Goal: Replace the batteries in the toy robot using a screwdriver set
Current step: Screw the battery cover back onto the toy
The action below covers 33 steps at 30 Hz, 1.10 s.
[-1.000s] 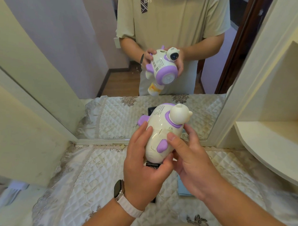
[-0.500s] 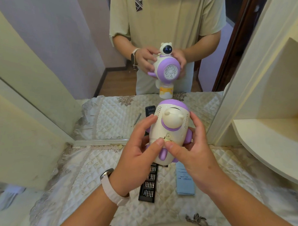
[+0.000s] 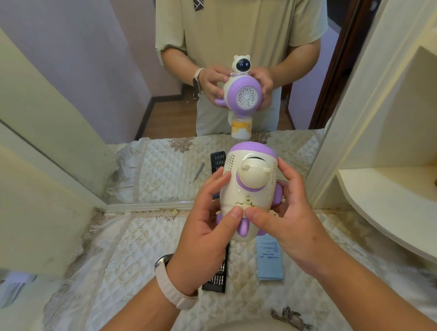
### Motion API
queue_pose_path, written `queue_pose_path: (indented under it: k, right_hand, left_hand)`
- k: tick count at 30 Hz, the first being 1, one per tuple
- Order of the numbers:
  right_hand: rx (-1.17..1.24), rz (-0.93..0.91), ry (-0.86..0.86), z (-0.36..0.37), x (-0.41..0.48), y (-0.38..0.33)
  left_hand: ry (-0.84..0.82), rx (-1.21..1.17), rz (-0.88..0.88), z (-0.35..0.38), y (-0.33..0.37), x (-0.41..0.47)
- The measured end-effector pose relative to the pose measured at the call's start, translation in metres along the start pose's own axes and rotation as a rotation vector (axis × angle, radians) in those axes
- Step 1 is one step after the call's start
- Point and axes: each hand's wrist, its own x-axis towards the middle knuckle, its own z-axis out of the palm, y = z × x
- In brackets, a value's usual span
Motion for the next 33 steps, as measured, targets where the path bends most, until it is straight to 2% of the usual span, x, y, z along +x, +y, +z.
queue_pose_path:
  k: [14,23,33]
  right_hand:
    - [0.010,0.122,-0.023,0.001,-0.004,0.004]
    - [-0.026,0.130,-0.051,0.013,-0.006,0.006]
    - [0.002,0.206,-0.026,0.037,-0.025,0.039]
  left_hand:
    - [0.136,-0.018,-0.067,0.006,-0.010,-0.008]
    - [0.194,-0.056,-0.066,-0.002,-0.013,-0.017]
    - [0.108,0.084,-0.153,-0.031,-0.037,-0.049]
